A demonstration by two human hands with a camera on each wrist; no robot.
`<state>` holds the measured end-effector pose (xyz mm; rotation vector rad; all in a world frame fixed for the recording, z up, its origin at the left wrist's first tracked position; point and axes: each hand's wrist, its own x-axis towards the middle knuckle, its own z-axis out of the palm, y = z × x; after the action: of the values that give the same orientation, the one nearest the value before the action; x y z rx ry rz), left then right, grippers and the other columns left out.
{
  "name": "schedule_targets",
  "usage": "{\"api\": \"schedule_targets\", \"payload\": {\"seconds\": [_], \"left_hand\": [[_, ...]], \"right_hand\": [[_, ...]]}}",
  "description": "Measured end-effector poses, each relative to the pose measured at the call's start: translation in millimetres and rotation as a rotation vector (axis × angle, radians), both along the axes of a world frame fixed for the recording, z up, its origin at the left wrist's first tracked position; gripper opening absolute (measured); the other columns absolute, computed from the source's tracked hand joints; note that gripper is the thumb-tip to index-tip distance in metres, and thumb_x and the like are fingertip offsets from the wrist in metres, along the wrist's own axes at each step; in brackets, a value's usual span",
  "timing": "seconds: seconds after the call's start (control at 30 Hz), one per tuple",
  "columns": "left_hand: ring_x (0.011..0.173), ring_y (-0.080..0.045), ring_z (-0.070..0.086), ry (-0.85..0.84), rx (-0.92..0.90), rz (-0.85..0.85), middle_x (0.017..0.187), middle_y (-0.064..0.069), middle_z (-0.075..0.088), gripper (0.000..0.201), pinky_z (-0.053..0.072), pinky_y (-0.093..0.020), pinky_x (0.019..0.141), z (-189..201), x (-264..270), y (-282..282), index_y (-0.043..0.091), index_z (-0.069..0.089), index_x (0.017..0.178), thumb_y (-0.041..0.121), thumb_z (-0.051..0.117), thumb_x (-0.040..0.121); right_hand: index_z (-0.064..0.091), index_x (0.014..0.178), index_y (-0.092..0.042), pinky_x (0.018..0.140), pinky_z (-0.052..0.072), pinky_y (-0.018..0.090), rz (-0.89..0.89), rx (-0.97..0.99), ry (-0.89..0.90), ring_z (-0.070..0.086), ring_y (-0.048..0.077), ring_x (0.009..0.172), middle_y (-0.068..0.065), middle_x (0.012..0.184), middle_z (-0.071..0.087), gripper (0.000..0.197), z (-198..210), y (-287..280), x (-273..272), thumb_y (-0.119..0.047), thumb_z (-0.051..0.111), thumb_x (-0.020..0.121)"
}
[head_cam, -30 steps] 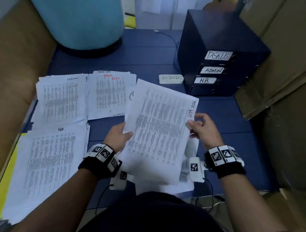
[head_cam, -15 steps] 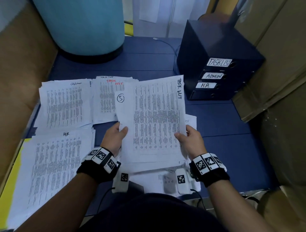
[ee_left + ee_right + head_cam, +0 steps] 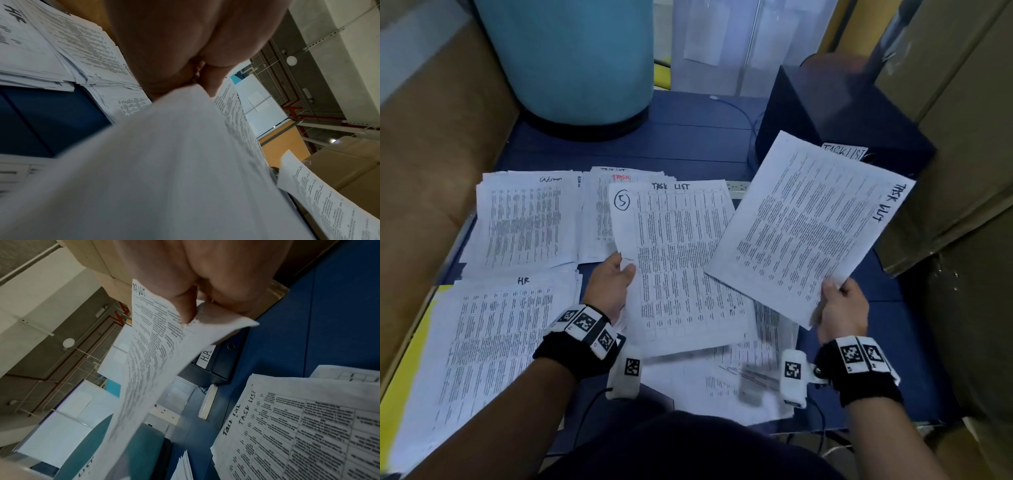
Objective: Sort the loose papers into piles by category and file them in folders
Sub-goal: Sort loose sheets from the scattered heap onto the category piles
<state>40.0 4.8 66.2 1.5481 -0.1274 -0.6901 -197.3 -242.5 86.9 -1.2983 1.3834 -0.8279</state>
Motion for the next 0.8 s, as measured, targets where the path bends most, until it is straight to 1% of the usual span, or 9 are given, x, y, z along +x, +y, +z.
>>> {"api": "schedule_targets", "payload": {"seconds": [0.07, 0.17, 0.27, 0.37, 0.47, 0.6, 0.67, 0.73, 0.8], "left_hand": [[0.109, -0.031, 0.063, -0.006, 0.000, -0.006, 0.117, -0.007, 0.068, 0.028, 0.045, -0.057, 0.098, 0, 0, 0, 0.016, 0.061, 0.116, 0.007, 0.042, 0.098], [0.108, -0.031, 0.063, -0.036, 0.012, -0.015, 0.115, -0.007, 0.068, 0.025, 0.045, -0.057, 0.098, 2, -1, -1, 0.018, 0.063, 0.110, 0.008, 0.043, 0.098], [0.107, -0.030, 0.064, -0.038, 0.025, -0.011, 0.111, -0.004, 0.070, 0.027, 0.045, -0.053, 0.099, 5, -3, -5, 0.025, 0.066, 0.101, 0.008, 0.045, 0.098], [0.110, -0.033, 0.062, -0.041, 0.010, -0.022, 0.113, -0.005, 0.070, 0.021, 0.042, -0.057, 0.101, 4, -2, -7, 0.028, 0.070, 0.099, 0.018, 0.055, 0.088], [0.110, -0.032, 0.063, 0.010, -0.034, -0.067, 0.114, -0.006, 0.070, 0.023, 0.044, -0.054, 0.100, 4, -1, -6, 0.024, 0.070, 0.107, 0.018, 0.055, 0.092], [0.123, -0.022, 0.049, 0.103, -0.028, 0.033, 0.131, 0.002, 0.057, 0.043, 0.031, -0.045, 0.109, 16, -2, -4, 0.017, 0.058, 0.125, 0.044, 0.054, 0.092], [0.130, -0.025, 0.044, 0.007, 0.065, -0.022, 0.141, -0.002, 0.048, 0.047, 0.028, -0.046, 0.112, 17, -2, -3, 0.007, 0.043, 0.136, 0.035, 0.049, 0.098], [0.116, -0.020, 0.056, -0.134, 0.200, -0.118, 0.131, 0.000, 0.057, 0.038, 0.041, -0.044, 0.105, 12, 3, -3, 0.015, 0.046, 0.130, 0.019, 0.058, 0.094], [0.104, -0.016, 0.061, -0.224, 0.279, -0.100, 0.119, 0.000, 0.063, 0.040, 0.046, -0.039, 0.098, 6, 11, 0, 0.017, 0.048, 0.126, 0.006, 0.062, 0.089]], "right_hand": [[0.067, 0.097, -0.015, 0.069, 0.048, 0.036, 0.034, 0.008, -0.007, 0.060, 0.022, 0.071, 0.004, 0.088, 0.067, 0.015, -2, 1, -1, -0.011, 0.053, 0.096], [0.068, 0.091, -0.025, 0.078, 0.052, 0.036, 0.156, 0.052, -0.016, 0.066, 0.020, 0.083, 0.002, 0.095, 0.072, 0.023, -3, 9, 3, -0.010, 0.052, 0.098], [0.068, 0.101, -0.016, 0.080, 0.053, 0.040, 0.348, 0.067, 0.042, 0.067, 0.024, 0.086, 0.005, 0.094, 0.073, 0.018, -4, 23, 14, -0.010, 0.052, 0.097], [0.066, 0.097, -0.013, 0.086, 0.055, 0.046, 0.529, 0.084, 0.103, 0.068, 0.031, 0.091, 0.009, 0.094, 0.073, 0.012, -10, 38, 27, -0.013, 0.054, 0.096], [0.060, 0.097, -0.017, 0.090, 0.053, 0.050, 0.663, 0.072, 0.185, 0.067, 0.032, 0.095, 0.009, 0.099, 0.071, 0.006, -15, 50, 38, -0.016, 0.055, 0.094], [0.052, 0.092, -0.018, 0.083, 0.053, 0.055, 0.680, 0.034, 0.215, 0.064, 0.031, 0.084, 0.011, 0.096, 0.067, 0.010, -18, 55, 52, -0.025, 0.057, 0.087], [0.053, 0.093, -0.014, 0.083, 0.054, 0.051, 0.649, 0.016, 0.181, 0.064, 0.035, 0.087, 0.013, 0.095, 0.067, 0.007, -13, 58, 60, -0.016, 0.059, 0.090], [0.053, 0.096, -0.015, 0.083, 0.054, 0.048, 0.619, 0.032, 0.123, 0.066, 0.030, 0.087, 0.011, 0.096, 0.068, 0.013, -12, 59, 70, -0.005, 0.061, 0.091], [0.051, 0.102, -0.021, 0.078, 0.053, 0.047, 0.625, 0.109, 0.072, 0.064, 0.025, 0.081, 0.010, 0.094, 0.065, 0.023, -10, 60, 80, -0.008, 0.065, 0.089]]}}
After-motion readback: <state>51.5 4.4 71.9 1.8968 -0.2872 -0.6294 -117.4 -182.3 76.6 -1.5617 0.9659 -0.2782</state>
